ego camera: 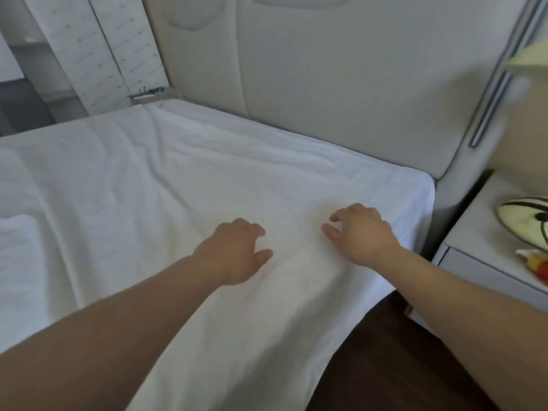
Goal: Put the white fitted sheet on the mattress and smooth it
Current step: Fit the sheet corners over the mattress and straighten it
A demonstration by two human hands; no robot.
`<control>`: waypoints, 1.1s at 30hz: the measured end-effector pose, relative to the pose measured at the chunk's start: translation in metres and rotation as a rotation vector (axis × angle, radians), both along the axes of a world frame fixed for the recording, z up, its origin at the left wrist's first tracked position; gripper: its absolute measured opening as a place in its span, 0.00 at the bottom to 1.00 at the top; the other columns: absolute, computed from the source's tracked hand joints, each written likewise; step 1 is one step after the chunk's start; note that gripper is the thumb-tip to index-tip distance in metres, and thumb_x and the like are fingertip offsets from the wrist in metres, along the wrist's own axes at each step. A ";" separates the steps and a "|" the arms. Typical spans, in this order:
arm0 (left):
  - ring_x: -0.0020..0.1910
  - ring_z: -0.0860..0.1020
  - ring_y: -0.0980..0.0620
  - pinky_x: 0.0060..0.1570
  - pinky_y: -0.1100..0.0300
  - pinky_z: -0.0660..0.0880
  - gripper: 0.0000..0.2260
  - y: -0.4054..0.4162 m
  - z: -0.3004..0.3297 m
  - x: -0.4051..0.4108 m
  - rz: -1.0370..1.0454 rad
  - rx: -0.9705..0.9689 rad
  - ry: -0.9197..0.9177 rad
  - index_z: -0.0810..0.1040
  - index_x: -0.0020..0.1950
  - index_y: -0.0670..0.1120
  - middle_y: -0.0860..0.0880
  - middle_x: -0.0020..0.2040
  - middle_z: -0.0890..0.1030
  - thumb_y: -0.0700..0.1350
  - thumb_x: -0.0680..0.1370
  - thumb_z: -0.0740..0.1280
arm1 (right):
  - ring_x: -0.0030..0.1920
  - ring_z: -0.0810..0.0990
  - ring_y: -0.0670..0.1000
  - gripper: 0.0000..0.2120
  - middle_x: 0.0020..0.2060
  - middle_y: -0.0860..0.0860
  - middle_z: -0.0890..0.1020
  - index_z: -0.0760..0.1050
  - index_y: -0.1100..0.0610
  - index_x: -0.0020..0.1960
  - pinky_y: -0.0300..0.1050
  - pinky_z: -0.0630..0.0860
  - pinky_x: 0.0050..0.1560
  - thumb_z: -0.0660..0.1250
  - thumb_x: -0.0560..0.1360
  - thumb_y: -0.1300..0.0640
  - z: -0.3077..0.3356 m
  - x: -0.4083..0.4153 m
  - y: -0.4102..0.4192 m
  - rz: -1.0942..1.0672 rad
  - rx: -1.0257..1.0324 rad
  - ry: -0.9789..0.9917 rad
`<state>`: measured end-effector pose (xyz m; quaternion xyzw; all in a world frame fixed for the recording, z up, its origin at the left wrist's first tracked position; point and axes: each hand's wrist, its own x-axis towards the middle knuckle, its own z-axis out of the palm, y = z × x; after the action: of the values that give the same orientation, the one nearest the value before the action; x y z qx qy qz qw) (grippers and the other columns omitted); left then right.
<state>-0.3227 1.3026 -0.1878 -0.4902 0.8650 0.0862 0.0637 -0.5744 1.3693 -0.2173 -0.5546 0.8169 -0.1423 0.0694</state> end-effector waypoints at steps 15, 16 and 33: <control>0.81 0.33 0.55 0.77 0.33 0.39 0.38 -0.023 -0.047 -0.087 -0.214 0.117 -0.069 0.40 0.82 0.63 0.60 0.82 0.35 0.76 0.76 0.45 | 0.81 0.43 0.60 0.40 0.82 0.51 0.48 0.50 0.49 0.81 0.74 0.45 0.75 0.41 0.77 0.27 -0.042 -0.106 -0.072 -0.267 0.150 0.116; 0.81 0.35 0.56 0.77 0.34 0.40 0.36 -0.032 -0.040 -0.090 -0.170 0.118 -0.016 0.43 0.82 0.65 0.61 0.82 0.37 0.75 0.77 0.46 | 0.81 0.43 0.61 0.37 0.82 0.51 0.47 0.50 0.49 0.82 0.75 0.44 0.74 0.43 0.79 0.30 -0.033 -0.106 -0.082 -0.262 0.101 0.140; 0.82 0.38 0.52 0.78 0.34 0.46 0.35 -0.035 -0.051 -0.028 0.025 -0.007 -0.139 0.39 0.82 0.61 0.59 0.83 0.37 0.73 0.78 0.42 | 0.81 0.42 0.62 0.34 0.83 0.50 0.48 0.55 0.48 0.81 0.75 0.46 0.75 0.42 0.80 0.33 -0.032 -0.118 -0.112 -0.214 0.018 0.287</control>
<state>-0.3504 1.2677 -0.2387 -0.5059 0.8526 0.0499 0.1209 -0.6927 1.2578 -0.2493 -0.4787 0.8739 -0.0610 -0.0585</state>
